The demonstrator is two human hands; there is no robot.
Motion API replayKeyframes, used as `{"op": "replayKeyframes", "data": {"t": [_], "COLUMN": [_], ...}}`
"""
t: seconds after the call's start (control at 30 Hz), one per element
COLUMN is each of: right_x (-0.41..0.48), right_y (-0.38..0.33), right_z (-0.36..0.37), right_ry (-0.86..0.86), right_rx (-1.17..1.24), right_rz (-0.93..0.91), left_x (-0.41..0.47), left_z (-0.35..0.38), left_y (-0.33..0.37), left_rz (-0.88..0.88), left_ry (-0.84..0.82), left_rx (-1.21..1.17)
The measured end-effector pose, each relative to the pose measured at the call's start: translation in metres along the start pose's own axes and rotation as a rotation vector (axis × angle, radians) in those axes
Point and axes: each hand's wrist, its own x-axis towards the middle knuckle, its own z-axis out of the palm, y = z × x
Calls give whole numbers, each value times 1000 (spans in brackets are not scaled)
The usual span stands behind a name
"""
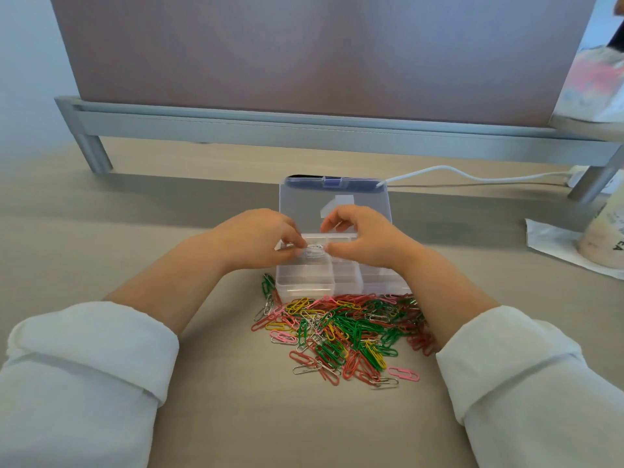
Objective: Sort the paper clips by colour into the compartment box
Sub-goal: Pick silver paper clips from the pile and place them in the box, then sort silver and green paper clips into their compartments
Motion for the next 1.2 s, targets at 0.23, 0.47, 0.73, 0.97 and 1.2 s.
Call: {"op": "replayKeyframes", "data": {"t": [0.23, 0.47, 0.73, 0.97, 1.2], "right_x": [-1, 10, 9, -27, -53], "right_y": [-12, -11, -16, -58, -72], "right_z": [-6, 8, 17, 7, 19], "right_ry": [-183, -61, 18, -147, -325], "right_rx": [-295, -409, -455, -226, -389], "right_rz": [33, 62, 56, -38, 97], "left_x": [4, 2, -15, -56, -75], "left_z": [13, 13, 16, -5, 5], "left_y": [1, -2, -3, 14, 35], "left_rz": [-111, -163, -169, -257, -360], "left_ry": [98, 143, 221, 185, 35], "left_rx": [19, -26, -39, -169, -188]}}
